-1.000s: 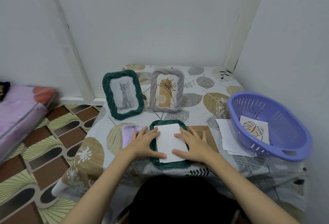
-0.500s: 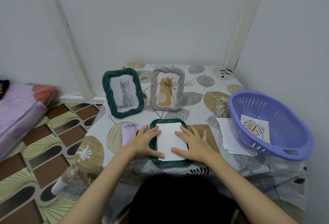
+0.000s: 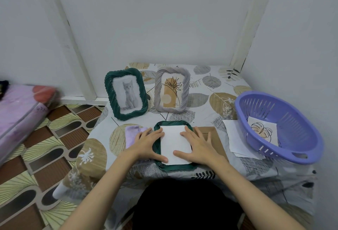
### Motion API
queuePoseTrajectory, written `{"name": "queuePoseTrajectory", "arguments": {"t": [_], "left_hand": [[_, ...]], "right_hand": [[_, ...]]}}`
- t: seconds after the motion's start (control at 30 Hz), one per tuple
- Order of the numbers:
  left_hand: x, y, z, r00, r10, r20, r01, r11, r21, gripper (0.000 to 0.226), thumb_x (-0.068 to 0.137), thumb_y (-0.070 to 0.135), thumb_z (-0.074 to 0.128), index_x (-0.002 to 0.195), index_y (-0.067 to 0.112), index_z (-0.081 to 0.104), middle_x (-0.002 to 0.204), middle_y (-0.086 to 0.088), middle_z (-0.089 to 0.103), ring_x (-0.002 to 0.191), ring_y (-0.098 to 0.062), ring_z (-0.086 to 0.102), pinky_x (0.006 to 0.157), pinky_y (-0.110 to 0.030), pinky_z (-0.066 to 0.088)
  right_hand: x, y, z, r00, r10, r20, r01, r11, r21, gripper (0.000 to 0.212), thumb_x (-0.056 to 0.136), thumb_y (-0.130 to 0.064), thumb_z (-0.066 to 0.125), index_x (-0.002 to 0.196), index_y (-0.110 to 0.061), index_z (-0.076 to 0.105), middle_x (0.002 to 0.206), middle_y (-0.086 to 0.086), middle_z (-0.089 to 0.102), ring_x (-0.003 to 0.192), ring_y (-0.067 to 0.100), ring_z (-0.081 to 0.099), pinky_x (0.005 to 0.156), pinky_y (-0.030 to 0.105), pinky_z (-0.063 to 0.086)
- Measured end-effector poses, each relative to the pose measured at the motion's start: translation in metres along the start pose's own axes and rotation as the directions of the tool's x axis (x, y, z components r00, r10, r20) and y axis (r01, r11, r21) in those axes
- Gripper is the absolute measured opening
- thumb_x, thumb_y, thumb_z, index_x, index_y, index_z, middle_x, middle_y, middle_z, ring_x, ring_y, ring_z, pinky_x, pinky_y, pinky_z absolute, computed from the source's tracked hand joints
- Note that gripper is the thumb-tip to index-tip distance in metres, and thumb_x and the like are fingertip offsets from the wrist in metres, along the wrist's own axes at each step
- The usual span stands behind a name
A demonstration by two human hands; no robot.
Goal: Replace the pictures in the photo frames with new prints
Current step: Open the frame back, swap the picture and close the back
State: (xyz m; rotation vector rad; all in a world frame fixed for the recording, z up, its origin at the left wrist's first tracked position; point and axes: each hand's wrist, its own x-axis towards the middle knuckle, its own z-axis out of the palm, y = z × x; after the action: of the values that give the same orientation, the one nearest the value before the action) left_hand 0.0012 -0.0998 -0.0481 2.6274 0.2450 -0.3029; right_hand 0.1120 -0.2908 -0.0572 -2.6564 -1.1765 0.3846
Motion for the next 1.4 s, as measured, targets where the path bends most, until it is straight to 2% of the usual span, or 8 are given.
{"name": "queuePoseTrajectory", "arguments": {"t": [0.47,0.53,0.63,0.73,0.87,1.03,1.17,1.4], "left_hand": [[0.004,-0.006,-0.002,1.000,-0.007,0.008,0.007,0.998,-0.066,0.141,0.022,0.096,0.039,0.145,0.029,0.023,0.156,0.017,0.007,0.144,-0.016,0.001,0.117,-0.044,0.001],[0.003,-0.005,-0.002,1.000,-0.015,0.013,0.016,0.997,-0.078,0.131,0.033,0.089,0.052,0.145,0.028,0.022,0.156,0.017,0.006,0.144,-0.016,0.000,0.117,-0.044,0.001],[0.002,-0.003,-0.001,1.000,-0.031,0.002,0.031,0.996,-0.085,0.109,0.056,0.068,0.070,0.145,0.027,0.022,0.156,0.016,0.006,0.144,-0.016,-0.001,0.117,-0.044,0.001],[0.001,-0.002,-0.002,0.999,-0.032,0.022,0.034,0.995,-0.089,0.116,0.048,0.076,0.063,0.145,0.028,0.022,0.155,0.017,0.006,0.144,-0.016,-0.001,0.117,-0.044,0.001],[0.000,-0.003,0.000,0.999,-0.034,-0.014,0.033,0.996,-0.080,0.097,0.067,0.055,0.071,0.146,0.027,0.021,0.156,0.016,0.005,0.144,-0.015,-0.002,0.117,-0.044,0.001],[0.001,-0.004,-0.001,1.000,-0.017,0.014,0.018,0.998,-0.068,0.116,0.048,0.077,0.061,0.146,0.029,0.020,0.156,0.017,0.004,0.145,-0.016,-0.002,0.116,-0.044,0.000],[0.001,-0.005,-0.001,1.000,0.000,0.008,0.000,0.998,-0.068,0.134,0.030,0.088,0.051,0.146,0.029,0.019,0.156,0.017,0.004,0.144,-0.015,-0.001,0.116,-0.043,-0.001],[0.003,-0.008,0.001,1.000,0.011,-0.007,-0.012,0.997,-0.074,0.145,0.020,0.099,0.031,0.146,0.029,0.018,0.156,0.017,0.004,0.144,-0.015,-0.002,0.116,-0.044,0.000]], "right_hand": [[0.004,-0.004,-0.002,1.000,0.002,0.023,-0.002,1.000,0.003,0.082,0.074,-0.077,0.043,0.141,-0.034,0.024,0.157,-0.011,0.000,0.144,0.019,-0.008,0.108,0.065,-0.009],[0.004,-0.003,-0.004,0.999,0.010,0.036,-0.012,0.999,0.047,0.080,0.074,-0.076,0.043,0.141,-0.036,0.025,0.156,-0.012,0.001,0.144,0.017,-0.008,0.109,0.064,-0.009],[0.004,0.007,-0.013,0.995,0.090,-0.047,-0.081,0.983,0.165,0.069,0.081,-0.069,0.043,0.140,-0.038,0.026,0.156,-0.011,0.006,0.144,0.018,-0.002,0.111,0.060,-0.003],[0.000,0.023,-0.016,0.946,0.271,-0.176,-0.241,0.955,0.176,0.061,0.090,-0.053,0.043,0.142,-0.028,0.026,0.156,0.000,0.011,0.142,0.027,0.009,0.112,0.054,0.011],[-0.009,0.034,-0.005,0.910,0.383,-0.159,-0.368,0.923,0.117,0.063,0.089,-0.054,0.043,0.140,-0.021,0.029,0.155,0.010,0.013,0.139,0.033,0.014,0.114,0.048,0.016],[-0.017,0.032,-0.005,0.847,0.455,-0.275,-0.442,0.890,0.111,0.072,0.082,-0.059,0.051,0.129,-0.006,0.044,0.139,0.018,0.032,0.126,0.035,0.029,0.105,0.041,0.028],[-0.017,0.029,-0.014,0.781,0.535,-0.322,-0.492,0.845,0.211,0.056,0.077,-0.050,0.060,0.106,-0.002,0.060,0.118,0.016,0.048,0.111,0.034,0.040,0.097,0.040,0.038],[-0.016,0.024,-0.047,0.768,0.544,-0.339,-0.312,0.779,0.543,0.053,0.077,-0.042,0.065,0.118,-0.012,0.049,0.119,0.012,0.046,0.109,0.030,0.049,0.092,0.040,0.044]]}}
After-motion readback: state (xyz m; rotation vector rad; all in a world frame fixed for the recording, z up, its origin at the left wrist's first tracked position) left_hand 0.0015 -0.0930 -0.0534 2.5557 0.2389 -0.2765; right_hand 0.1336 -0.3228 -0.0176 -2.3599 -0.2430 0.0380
